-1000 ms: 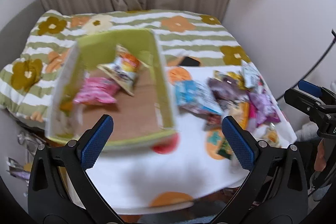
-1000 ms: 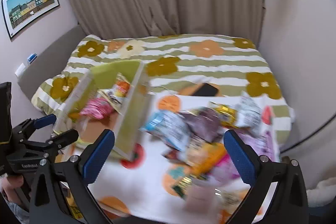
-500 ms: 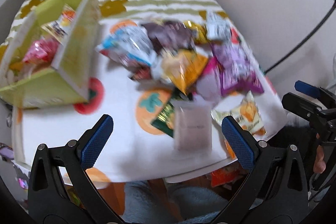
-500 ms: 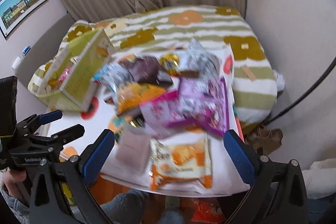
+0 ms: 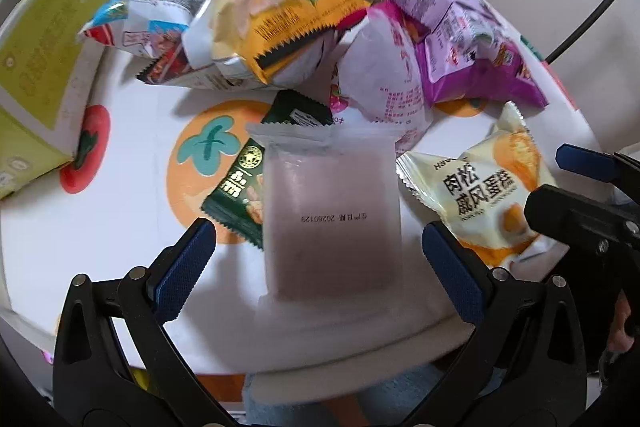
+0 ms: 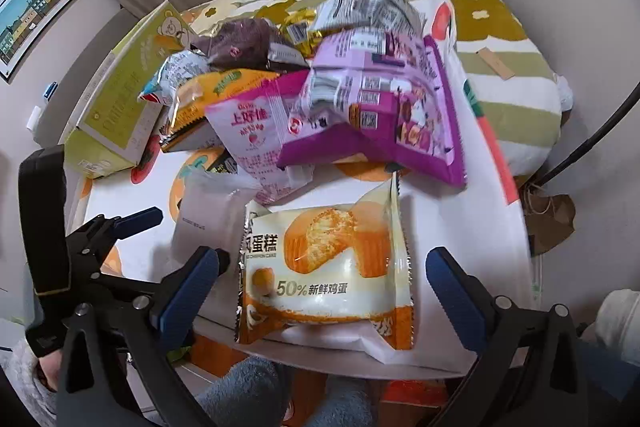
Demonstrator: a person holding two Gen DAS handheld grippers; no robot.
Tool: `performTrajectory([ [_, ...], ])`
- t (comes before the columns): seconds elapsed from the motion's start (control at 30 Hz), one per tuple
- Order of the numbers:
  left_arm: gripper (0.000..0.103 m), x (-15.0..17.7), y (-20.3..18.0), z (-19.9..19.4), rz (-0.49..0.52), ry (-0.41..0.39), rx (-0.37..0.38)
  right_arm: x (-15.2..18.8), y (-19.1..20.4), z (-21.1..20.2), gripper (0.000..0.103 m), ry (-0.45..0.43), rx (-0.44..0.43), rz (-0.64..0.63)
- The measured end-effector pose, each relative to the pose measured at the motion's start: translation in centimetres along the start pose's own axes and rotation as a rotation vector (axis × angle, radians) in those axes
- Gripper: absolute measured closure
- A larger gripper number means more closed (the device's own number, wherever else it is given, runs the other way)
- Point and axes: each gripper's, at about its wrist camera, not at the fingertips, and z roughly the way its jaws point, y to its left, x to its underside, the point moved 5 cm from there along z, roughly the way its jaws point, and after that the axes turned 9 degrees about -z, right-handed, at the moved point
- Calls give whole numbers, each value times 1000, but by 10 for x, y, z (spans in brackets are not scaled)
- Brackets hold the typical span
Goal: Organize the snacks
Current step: 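Grasp the clear pink cake packet with the left gripper while the right grasps the egg cake packet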
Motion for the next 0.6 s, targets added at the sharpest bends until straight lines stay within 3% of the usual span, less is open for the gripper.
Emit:
performTrajectory([
  [0.13,8,1,-3,11,12,0,-13,0,0,8,0,6,32,-33],
  [0.17,17,1,-3,14,15,3,-14,0,1,9,0,7,40,-42],
  [0.33,30,5,-9,16,66,-28,-43,-2,6,11,0,10,45,-77],
  [0.4,42,6,-10,14,71,-32,-40,-1,7,14,0,18,60,-88],
  [0.6,43,5,-1,9,60,-28,-24,0,9,22,0,47,99,-122],
])
